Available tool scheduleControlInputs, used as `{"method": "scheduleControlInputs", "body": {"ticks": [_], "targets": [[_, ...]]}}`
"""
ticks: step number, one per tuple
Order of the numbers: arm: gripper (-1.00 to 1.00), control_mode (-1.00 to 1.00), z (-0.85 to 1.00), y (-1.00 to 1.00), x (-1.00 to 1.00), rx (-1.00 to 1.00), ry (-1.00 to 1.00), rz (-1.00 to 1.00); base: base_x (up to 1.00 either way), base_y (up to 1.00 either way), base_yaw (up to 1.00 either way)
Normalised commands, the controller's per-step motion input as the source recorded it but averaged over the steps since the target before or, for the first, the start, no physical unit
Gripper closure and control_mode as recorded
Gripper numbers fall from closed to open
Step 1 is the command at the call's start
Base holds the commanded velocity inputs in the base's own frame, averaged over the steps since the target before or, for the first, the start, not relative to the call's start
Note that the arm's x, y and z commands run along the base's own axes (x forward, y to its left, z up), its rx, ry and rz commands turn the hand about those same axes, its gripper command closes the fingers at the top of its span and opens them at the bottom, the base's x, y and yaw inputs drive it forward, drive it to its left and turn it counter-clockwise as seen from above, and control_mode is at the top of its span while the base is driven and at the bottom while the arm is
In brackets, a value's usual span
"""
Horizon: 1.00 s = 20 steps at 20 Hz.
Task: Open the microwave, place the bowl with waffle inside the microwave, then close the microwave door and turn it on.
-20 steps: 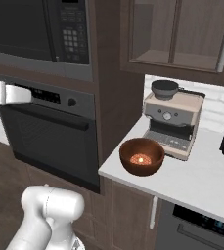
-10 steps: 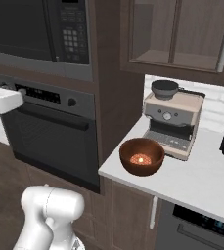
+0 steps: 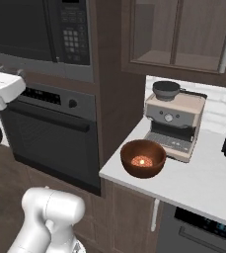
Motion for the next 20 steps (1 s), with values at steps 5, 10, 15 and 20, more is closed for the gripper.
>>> {"method": "scheduleControlInputs", "body": {"ticks": [5, 10, 15, 20], "targets": [[-1.00, -1.00, 0.34, 0.28, 0.05, -0.05, 0.10, -0.01, 0.00, 0.00, 0.00], [-1.00, -1.00, -0.05, 0.03, 0.30, 0.00, 0.16, -0.05, 0.00, 0.00, 0.00], [-1.00, -1.00, -0.02, -0.01, 0.25, 0.00, -0.01, -0.02, 0.00, 0.00, 0.00], [-1.00, -1.00, -0.06, -0.13, 0.43, 0.03, -0.05, 0.00, 0.00, 0.00, 0.00]]}}
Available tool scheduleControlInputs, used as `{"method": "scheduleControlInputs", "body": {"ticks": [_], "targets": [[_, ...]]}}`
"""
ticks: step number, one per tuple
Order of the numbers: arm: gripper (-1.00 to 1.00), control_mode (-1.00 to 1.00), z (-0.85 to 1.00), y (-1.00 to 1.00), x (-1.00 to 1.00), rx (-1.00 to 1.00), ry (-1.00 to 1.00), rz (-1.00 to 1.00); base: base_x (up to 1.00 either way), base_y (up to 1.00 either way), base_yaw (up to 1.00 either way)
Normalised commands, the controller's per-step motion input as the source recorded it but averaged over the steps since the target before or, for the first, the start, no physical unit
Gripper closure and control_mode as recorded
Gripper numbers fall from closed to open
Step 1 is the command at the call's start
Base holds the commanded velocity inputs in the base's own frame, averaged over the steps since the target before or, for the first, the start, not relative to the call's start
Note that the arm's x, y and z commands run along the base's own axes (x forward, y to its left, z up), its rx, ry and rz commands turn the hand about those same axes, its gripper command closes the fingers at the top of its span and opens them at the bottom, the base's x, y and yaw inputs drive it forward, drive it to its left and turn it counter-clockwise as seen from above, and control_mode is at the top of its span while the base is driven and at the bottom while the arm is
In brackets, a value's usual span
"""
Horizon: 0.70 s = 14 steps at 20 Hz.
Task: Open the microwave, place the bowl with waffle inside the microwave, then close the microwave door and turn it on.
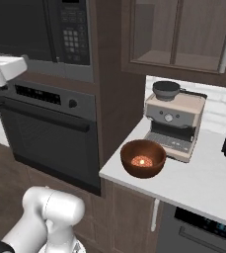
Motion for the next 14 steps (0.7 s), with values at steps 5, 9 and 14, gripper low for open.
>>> {"method": "scheduleControlInputs", "body": {"ticks": [5, 9, 14], "targets": [[-1.00, -1.00, -0.01, -0.27, 0.45, 0.08, 0.00, 0.00, 0.00, 0.00, 0.00], [-1.00, -1.00, 0.00, -0.02, 0.45, 0.04, -0.02, 0.00, 0.00, 0.00, 0.00], [-1.00, -1.00, 0.00, 0.00, 0.51, 0.00, -0.05, 0.00, 0.00, 0.00, 0.00]]}}
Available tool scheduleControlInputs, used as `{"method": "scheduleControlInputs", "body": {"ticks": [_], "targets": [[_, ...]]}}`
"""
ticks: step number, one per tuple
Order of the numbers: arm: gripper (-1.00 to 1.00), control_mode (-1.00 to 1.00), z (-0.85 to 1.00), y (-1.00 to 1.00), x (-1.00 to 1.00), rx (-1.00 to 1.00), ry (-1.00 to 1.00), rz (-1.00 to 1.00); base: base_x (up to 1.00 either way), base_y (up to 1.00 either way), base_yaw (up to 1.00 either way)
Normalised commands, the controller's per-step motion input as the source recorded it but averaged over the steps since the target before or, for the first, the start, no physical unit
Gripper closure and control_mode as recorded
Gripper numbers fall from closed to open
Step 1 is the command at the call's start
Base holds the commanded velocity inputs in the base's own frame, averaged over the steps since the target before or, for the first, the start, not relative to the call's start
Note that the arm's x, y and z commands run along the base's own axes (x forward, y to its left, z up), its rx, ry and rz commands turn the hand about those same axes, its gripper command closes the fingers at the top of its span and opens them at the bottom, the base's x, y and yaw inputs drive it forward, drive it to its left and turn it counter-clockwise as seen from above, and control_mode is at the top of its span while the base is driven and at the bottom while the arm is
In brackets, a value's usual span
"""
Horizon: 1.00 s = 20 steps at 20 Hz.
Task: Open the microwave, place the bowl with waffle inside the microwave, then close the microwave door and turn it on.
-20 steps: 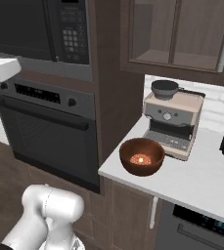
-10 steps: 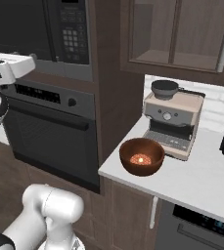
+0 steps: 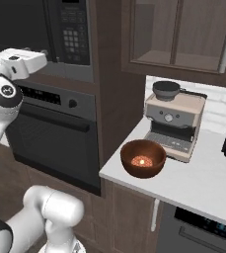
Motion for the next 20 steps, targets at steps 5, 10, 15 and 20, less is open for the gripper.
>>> {"method": "scheduleControlInputs", "body": {"ticks": [5, 10, 15, 20], "targets": [[-1.00, -1.00, 0.00, 0.03, 0.55, 0.00, -0.02, 0.00, 0.00, 0.00, 0.00], [-1.00, -1.00, 0.00, 0.18, 0.52, 0.00, -0.03, 0.00, 0.00, 0.00, 0.00], [-1.00, -1.00, 0.00, 0.11, 0.38, 0.00, -0.03, 0.00, 0.00, 0.00, 0.00], [-1.00, -1.00, -0.01, 0.00, 0.39, 0.00, 0.00, 0.00, 0.00, 0.00, 0.00]]}}
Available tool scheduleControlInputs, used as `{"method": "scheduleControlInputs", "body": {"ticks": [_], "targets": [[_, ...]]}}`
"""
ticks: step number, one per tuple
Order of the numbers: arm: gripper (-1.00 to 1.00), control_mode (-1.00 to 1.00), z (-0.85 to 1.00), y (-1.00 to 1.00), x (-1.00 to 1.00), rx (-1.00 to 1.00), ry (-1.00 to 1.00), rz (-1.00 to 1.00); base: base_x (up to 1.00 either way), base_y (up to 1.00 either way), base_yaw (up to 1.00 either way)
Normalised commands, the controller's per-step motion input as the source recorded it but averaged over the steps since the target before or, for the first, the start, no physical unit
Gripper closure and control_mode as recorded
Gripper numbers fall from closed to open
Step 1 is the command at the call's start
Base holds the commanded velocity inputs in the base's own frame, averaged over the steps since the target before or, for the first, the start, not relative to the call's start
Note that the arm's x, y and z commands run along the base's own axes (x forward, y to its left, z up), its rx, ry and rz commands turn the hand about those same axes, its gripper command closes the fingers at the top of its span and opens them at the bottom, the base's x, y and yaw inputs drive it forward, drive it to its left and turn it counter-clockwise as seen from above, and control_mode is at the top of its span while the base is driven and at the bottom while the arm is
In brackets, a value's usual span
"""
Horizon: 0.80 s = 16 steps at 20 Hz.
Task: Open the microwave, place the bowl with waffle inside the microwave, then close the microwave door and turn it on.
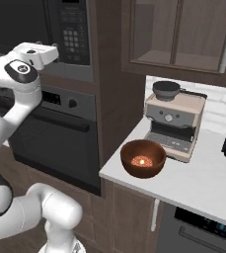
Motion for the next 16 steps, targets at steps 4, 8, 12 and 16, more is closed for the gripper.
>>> {"method": "scheduleControlInputs", "body": {"ticks": [4, 8, 12, 16], "targets": [[-1.00, -1.00, -0.04, 0.00, 0.36, 0.00, 0.00, -0.01, 0.00, 0.00, 0.00], [-1.00, -1.00, -0.05, 0.00, 0.39, 0.00, 0.00, -0.02, 0.00, 0.00, 0.00], [-1.00, -1.00, -0.07, 0.00, 0.53, 0.00, 0.01, -0.03, 0.00, 0.00, 0.00], [1.00, -1.00, -0.10, 0.00, 0.61, 0.00, 0.04, -0.03, 0.00, 0.00, 0.00]]}}
